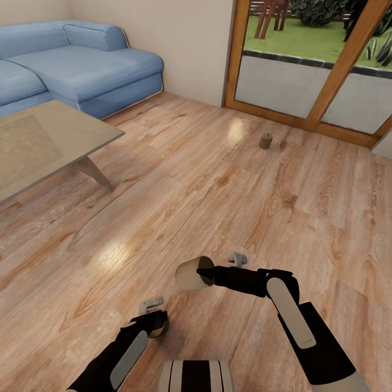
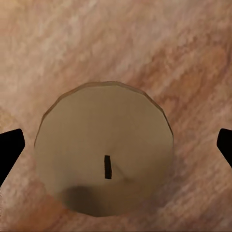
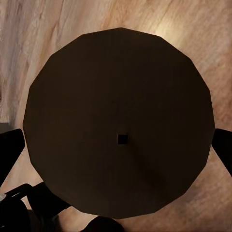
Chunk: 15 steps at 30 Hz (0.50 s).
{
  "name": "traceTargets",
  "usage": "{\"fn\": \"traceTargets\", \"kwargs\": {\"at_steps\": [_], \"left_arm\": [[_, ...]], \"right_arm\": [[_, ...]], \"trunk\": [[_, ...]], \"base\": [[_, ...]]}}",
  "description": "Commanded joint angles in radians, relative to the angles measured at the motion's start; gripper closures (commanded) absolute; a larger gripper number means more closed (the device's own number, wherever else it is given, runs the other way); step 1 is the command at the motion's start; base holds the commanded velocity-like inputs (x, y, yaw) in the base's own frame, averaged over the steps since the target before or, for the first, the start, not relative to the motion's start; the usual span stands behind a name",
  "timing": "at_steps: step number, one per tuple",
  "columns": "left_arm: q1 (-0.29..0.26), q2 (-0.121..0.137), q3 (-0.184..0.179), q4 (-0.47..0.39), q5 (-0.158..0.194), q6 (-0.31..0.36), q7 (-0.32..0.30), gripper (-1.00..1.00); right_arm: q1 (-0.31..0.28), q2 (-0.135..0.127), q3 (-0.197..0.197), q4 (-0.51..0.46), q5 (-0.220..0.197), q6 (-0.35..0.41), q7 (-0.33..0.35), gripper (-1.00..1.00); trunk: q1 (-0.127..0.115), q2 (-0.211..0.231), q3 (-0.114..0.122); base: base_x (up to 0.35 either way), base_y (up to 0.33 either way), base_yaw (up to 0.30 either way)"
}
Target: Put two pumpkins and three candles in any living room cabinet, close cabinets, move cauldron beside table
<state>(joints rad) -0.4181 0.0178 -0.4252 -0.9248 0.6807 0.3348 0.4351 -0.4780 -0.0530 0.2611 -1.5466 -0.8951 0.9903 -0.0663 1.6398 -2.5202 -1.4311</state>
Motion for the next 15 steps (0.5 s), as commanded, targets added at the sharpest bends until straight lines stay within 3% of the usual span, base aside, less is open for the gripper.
{"fn": "traceTargets", "kwargs": {"at_steps": [1,4,9,15], "left_arm": [[-0.001,0.002,-0.004,-0.002,0.008,0.001,0.01,-1.0],[-0.001,0.002,-0.003,-0.002,0.008,0.0,0.011,-1.0],[-0.001,0.003,-0.003,-0.001,0.008,-0.014,0.011,-1.0],[-0.001,0.004,-0.003,-0.001,0.008,-0.02,0.011,-1.0]], "right_arm": [[-0.001,-0.001,0.001,-0.001,-0.007,0.002,-0.007,1.0],[-0.001,-0.001,0.001,0.0,-0.007,0.002,-0.007,1.0],[0.001,-0.001,0.001,-0.001,-0.007,0.002,-0.007,1.0],[0.002,-0.001,0.001,-0.001,-0.007,0.002,-0.007,1.0]], "trunk": [[0.0,0.0,-0.001],[0.0,0.0,-0.001],[0.002,-0.001,-0.02],[0.002,-0.001,-0.02]], "base": [[0.0,0.0,0.0],[0.0,0.0,0.0],[0.0,0.0,0.0],[0.0,0.0,0.0]]}}
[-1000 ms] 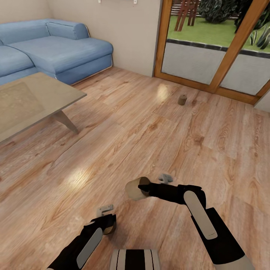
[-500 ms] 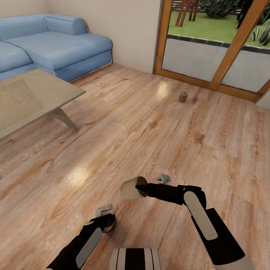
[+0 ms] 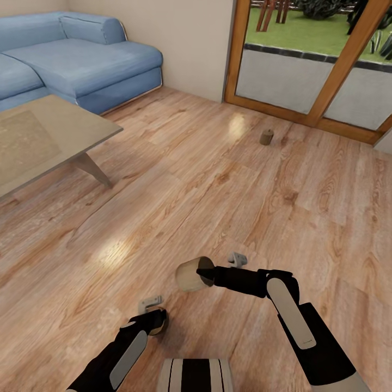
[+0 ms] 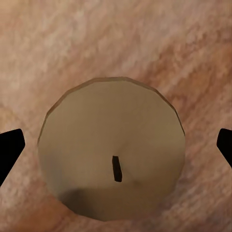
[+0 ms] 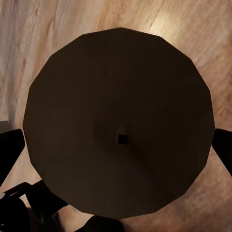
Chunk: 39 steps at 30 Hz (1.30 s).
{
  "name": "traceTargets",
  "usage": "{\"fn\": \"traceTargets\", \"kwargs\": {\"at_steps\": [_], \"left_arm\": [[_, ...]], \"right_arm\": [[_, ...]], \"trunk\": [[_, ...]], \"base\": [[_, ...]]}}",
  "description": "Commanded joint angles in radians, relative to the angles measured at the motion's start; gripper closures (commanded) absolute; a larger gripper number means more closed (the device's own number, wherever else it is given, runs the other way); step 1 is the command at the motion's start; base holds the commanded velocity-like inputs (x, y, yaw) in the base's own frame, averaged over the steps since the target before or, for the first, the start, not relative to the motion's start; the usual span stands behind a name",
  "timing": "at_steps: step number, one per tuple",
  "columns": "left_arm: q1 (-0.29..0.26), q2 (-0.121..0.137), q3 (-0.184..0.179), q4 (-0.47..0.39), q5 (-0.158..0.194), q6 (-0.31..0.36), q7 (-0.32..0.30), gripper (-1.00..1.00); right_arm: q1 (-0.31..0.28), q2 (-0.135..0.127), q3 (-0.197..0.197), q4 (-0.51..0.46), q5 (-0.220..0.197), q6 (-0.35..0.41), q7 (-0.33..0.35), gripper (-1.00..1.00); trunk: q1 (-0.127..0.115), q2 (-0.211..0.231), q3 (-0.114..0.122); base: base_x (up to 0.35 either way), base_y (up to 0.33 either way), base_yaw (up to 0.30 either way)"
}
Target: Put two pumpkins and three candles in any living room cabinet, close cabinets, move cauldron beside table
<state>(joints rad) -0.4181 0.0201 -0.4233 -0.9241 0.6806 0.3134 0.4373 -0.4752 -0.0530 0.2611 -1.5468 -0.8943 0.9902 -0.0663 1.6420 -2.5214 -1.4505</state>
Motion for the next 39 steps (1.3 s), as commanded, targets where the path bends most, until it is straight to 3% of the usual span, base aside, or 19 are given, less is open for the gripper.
{"fn": "traceTargets", "kwargs": {"at_steps": [1,6,11,23,39], "left_arm": [[-0.001,0.001,-0.005,-0.002,0.008,0.001,0.009,-1.0],[-0.001,0.001,-0.005,-0.001,0.008,0.001,0.009,-1.0],[-0.001,0.0,-0.005,-0.001,0.008,0.001,0.009,-1.0],[-0.001,0.001,-0.005,-0.001,0.008,0.0,0.009,-1.0],[-0.001,0.0,-0.005,-0.001,0.008,0.0,0.009,-1.0]], "right_arm": [[0.0,-0.001,0.001,-0.001,-0.008,0.002,-0.007,1.0],[0.0,-0.001,0.001,-0.001,-0.008,0.002,-0.007,1.0],[0.0,-0.001,0.001,-0.001,-0.008,0.002,-0.007,1.0],[0.0,-0.001,0.002,0.0,-0.008,0.001,-0.007,1.0],[0.0,-0.001,0.001,0.001,-0.008,0.002,-0.007,1.0]], "trunk": [[0.0,-0.001,-0.005],[0.003,-0.002,-0.024],[0.003,-0.002,-0.024],[0.006,-0.004,-0.055],[0.006,-0.004,-0.055]], "base": [[0.0,0.0,0.0],[0.0,0.0,0.0],[0.0,0.0,0.0],[0.0,0.0,0.0],[0.024,0.0,0.0]]}}
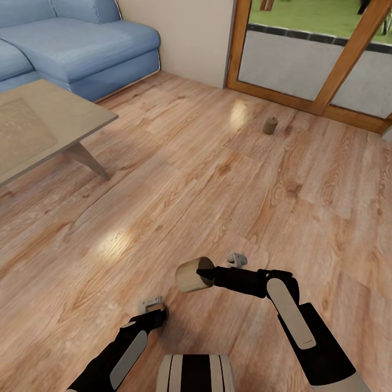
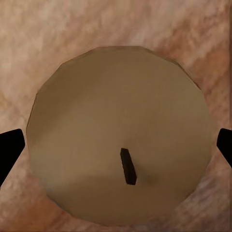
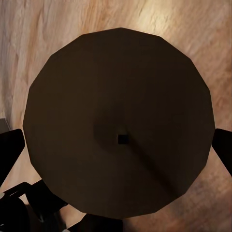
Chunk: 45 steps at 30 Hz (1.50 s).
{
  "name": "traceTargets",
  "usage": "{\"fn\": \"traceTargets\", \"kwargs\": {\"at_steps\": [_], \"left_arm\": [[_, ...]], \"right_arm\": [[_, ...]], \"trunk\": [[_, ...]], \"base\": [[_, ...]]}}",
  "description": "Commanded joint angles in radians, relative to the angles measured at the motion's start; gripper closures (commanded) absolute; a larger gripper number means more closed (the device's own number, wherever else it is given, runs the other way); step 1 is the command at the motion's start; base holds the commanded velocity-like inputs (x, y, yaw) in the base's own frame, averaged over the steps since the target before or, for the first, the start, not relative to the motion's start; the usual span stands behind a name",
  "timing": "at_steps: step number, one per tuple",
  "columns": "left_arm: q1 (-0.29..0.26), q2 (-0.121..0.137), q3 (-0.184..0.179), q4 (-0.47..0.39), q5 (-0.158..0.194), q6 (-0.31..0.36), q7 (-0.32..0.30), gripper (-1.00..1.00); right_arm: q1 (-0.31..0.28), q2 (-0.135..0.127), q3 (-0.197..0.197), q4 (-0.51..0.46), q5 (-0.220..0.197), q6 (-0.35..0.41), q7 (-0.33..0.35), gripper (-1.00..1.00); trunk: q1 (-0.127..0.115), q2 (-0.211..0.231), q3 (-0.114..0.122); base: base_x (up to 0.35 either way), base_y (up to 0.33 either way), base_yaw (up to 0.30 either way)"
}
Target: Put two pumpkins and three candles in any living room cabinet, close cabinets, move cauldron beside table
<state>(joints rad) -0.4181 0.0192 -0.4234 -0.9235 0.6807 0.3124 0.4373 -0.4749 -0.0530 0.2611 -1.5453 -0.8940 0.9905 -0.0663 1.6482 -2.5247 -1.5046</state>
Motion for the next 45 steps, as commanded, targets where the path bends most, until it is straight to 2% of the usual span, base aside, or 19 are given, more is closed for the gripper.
{"fn": "traceTargets", "kwargs": {"at_steps": [1,17,20,28,29,45], "left_arm": [[-0.001,0.001,-0.005,-0.002,0.008,0.001,0.009,-1.0],[-0.001,0.002,-0.005,-0.004,0.008,0.001,0.009,-1.0],[-0.001,0.002,-0.005,-0.004,0.008,0.001,0.009,-1.0],[-0.001,0.002,-0.003,-0.006,0.008,0.001,0.009,-1.0],[-0.001,0.002,-0.003,-0.006,0.008,0.001,0.009,1.0],[-0.001,0.002,-0.003,-0.008,0.008,0.001,0.009,1.0]], "right_arm": [[-0.001,-0.001,0.001,-0.001,-0.008,0.002,-0.007,1.0],[-0.001,-0.001,0.001,-0.001,-0.008,0.002,-0.007,1.0],[-0.001,-0.001,0.001,-0.001,-0.008,0.002,-0.007,1.0],[-0.001,-0.001,0.001,-0.001,-0.009,0.002,-0.007,1.0],[-0.001,-0.001,0.001,-0.001,-0.008,0.002,-0.007,1.0],[-0.001,-0.001,0.001,0.001,-0.008,0.002,-0.007,1.0]], "trunk": [[0.0,0.0,-0.001],[0.0,0.0,-0.001],[0.001,-0.001,-0.012],[0.001,-0.001,-0.012],[0.001,-0.001,-0.012],[0.001,-0.001,-0.012]], "base": [[0.048,0.0,0.0],[0.005,0.0,0.0],[0.0,0.0,0.0],[0.0,0.0,0.0],[0.0,0.0,0.0],[0.0,0.0,0.0]]}}
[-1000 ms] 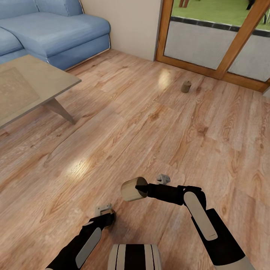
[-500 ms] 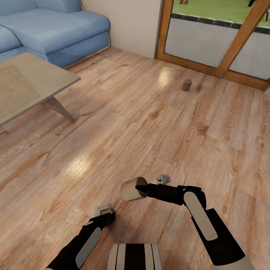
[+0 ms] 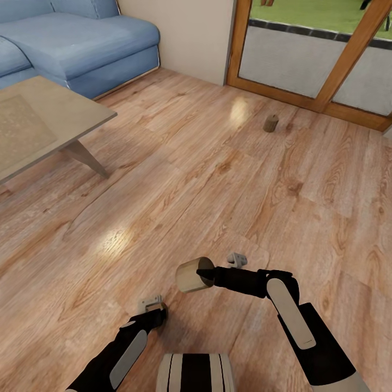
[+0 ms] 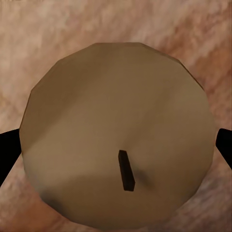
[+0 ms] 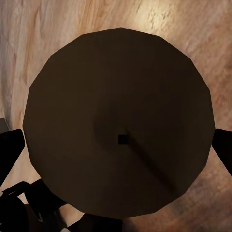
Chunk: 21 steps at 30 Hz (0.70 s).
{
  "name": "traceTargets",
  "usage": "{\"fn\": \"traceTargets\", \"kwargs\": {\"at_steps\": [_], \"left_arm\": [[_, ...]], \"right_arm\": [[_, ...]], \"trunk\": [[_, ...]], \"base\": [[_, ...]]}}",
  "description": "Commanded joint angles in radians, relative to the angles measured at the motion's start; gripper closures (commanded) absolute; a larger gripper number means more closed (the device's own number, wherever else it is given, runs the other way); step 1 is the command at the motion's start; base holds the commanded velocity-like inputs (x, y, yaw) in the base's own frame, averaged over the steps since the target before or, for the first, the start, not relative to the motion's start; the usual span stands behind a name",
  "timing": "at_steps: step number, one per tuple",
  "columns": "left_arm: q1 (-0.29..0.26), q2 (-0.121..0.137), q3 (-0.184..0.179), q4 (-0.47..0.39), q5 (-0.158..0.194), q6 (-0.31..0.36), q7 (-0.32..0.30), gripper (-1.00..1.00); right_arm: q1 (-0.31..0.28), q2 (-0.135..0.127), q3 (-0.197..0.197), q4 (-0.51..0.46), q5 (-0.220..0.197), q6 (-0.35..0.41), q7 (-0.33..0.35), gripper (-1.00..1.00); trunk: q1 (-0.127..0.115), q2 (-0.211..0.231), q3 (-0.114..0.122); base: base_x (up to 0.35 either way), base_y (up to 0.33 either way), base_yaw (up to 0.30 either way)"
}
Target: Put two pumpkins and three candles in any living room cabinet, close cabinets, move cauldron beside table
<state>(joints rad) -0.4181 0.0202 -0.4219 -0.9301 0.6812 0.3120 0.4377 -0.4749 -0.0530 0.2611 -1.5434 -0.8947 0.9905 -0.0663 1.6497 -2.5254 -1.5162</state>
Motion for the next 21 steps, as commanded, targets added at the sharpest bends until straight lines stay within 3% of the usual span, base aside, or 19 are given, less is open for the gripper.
{"fn": "traceTargets", "kwargs": {"at_steps": [1,8,21], "left_arm": [[-0.001,0.001,-0.005,-0.002,0.008,0.002,0.009,1.0],[-0.001,0.001,-0.005,-0.004,0.008,0.002,0.009,1.0],[-0.002,0.009,-0.003,-0.009,0.008,0.005,0.008,1.0]], "right_arm": [[-0.001,-0.001,0.001,0.0,-0.008,0.002,-0.007,1.0],[-0.001,-0.001,0.001,0.002,-0.007,0.002,-0.007,1.0],[-0.001,-0.001,0.0,0.005,-0.008,0.003,-0.008,1.0]], "trunk": [[0.0,0.0,-0.001],[0.0,0.0,-0.001],[-0.006,0.003,0.05]], "base": [[0.0,0.0,0.0],[0.0,0.0,0.0],[0.0,0.0,0.0]]}}
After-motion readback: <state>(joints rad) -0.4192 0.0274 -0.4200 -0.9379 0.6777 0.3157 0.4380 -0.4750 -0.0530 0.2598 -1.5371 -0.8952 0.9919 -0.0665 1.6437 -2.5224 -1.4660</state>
